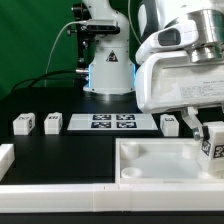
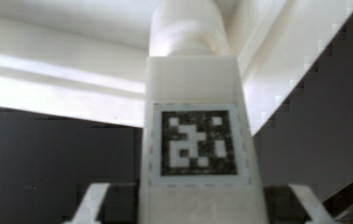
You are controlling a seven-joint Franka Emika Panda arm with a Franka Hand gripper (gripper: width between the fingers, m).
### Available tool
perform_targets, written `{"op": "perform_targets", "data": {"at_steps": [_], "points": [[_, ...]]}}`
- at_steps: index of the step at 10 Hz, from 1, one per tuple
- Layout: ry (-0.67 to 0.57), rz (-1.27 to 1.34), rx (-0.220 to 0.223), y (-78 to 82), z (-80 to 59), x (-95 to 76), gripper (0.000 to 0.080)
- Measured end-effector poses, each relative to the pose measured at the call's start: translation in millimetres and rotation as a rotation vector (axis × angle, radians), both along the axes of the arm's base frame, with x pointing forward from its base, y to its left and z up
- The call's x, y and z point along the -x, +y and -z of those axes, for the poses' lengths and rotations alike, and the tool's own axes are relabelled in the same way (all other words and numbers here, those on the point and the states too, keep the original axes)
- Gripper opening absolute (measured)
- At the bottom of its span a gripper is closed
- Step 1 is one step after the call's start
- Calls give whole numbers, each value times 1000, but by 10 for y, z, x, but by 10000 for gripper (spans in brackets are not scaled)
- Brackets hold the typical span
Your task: Assemble one leg
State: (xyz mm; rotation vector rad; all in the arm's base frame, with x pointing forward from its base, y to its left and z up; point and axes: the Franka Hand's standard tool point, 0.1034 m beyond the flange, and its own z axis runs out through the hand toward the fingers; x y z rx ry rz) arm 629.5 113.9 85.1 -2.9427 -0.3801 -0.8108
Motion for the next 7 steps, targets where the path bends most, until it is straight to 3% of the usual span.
{"op": "perform_targets", "data": {"at_steps": [7], "points": [[-30, -2, 2, -20, 0, -13, 293]]}}
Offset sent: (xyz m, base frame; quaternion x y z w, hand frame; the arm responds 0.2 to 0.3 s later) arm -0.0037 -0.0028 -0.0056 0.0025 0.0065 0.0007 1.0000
